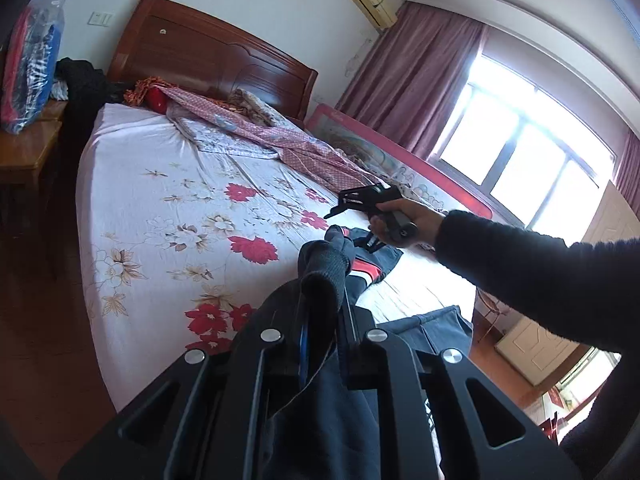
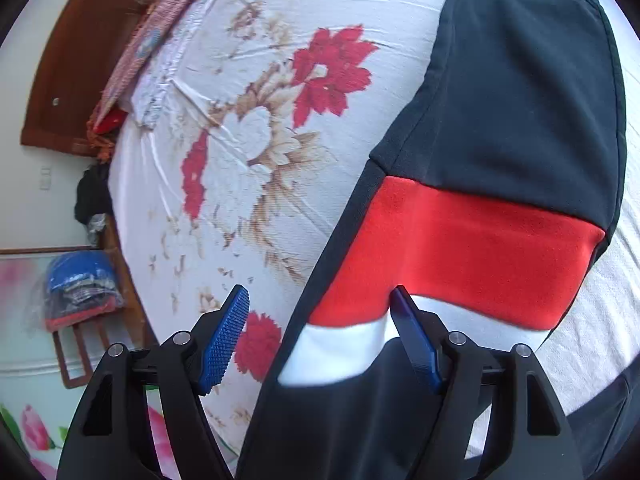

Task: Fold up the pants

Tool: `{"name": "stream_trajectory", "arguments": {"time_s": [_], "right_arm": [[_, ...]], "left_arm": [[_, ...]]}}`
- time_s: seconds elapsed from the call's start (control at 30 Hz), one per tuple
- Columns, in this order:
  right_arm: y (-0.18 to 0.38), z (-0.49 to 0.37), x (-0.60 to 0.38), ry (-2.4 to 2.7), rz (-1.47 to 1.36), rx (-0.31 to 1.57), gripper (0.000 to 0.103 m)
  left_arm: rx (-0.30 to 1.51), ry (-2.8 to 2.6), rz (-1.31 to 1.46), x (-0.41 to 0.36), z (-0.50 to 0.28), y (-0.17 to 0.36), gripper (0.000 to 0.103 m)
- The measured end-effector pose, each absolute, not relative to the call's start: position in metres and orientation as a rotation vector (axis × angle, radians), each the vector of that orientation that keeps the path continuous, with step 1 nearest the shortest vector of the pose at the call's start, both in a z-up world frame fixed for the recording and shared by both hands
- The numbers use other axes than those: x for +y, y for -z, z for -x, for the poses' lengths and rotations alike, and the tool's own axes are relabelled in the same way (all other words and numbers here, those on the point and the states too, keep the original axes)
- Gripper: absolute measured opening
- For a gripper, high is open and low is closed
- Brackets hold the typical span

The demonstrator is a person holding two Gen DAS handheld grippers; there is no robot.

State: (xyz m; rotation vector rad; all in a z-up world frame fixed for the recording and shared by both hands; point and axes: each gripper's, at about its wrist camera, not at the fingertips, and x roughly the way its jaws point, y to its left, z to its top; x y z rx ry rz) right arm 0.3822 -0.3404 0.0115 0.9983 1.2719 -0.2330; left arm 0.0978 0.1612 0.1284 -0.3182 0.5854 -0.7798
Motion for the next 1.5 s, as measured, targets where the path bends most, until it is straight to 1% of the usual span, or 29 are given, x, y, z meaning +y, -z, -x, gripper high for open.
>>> {"name": "stream_trajectory", "arguments": {"time_s": [0.07,0.1,0.17,0.3,0.43,0.57,0.7,0.8,0.97,1.1,1.23,1.27,1.33,1.4,1.43,1.47,1.5], "right_arm": [[-0.013,-0.377,-0.338,0.206,-0.926,1.259,0.022],[-0.016,-0.371,-0.338,0.166,-0.905,1.23,0.013],[-0.027,-0.352,-0.345,0.083,-0.919,1.142,0.01],[-0.051,-0.274,-0.374,-0.023,-1.024,0.977,0.009],[-0.075,-0.169,-0.383,-0.074,-1.0,0.897,0.009],[-0.073,-0.07,-0.376,-0.082,-0.986,0.898,0.009],[-0.038,-0.004,-0.365,-0.047,-1.017,0.963,0.009],[-0.009,0.024,-0.359,-0.027,-1.073,0.992,0.009],[0.006,0.045,-0.346,-0.024,-1.074,1.018,0.009],[0.015,0.052,-0.345,-0.005,-1.029,1.042,0.009],[0.026,0.052,-0.337,0.006,-0.946,1.092,0.009],[0.025,0.049,-0.333,0.013,-0.889,1.096,0.009],[0.025,0.046,-0.331,0.017,-0.863,1.099,0.009],[0.028,0.044,-0.335,0.011,-0.878,1.099,0.009],[0.029,0.044,-0.338,0.002,-0.909,1.097,0.012],[0.032,0.046,-0.341,-0.005,-0.939,1.094,0.022],[0.032,0.049,-0.344,0.007,-0.96,1.096,0.036]], "left_arm": [[0.585,0.797,0.296,0.158,-0.089,-0.13,0.01],[0.586,0.789,0.279,0.158,-0.086,-0.13,0.01],[0.587,0.748,0.274,0.163,-0.084,-0.127,0.01],[0.612,0.665,0.323,0.189,-0.088,-0.116,0.011],[0.635,0.648,0.275,0.198,-0.073,-0.113,0.013],[0.69,0.623,0.226,0.205,-0.046,-0.106,0.015],[0.744,0.606,0.219,0.209,-0.015,-0.092,0.017],[0.802,0.575,0.211,0.211,0.005,-0.072,0.018],[0.874,0.515,0.228,0.224,0.023,-0.04,0.018],[0.925,0.475,0.154,0.227,0.03,-0.02,0.018],[0.994,0.405,0.114,0.236,0.031,0.003,0.018],[1.001,0.386,0.121,0.24,0.031,0.005,0.019],[0.995,0.336,0.134,0.247,0.031,0.002,0.023],[0.934,0.272,0.108,0.243,0.033,-0.016,0.04],[0.895,0.259,0.089,0.235,0.033,-0.029,0.044],[0.851,0.275,0.079,0.224,0.033,-0.044,0.053],[0.791,0.322,0.084,0.207,0.032,-0.06,0.072]]}}
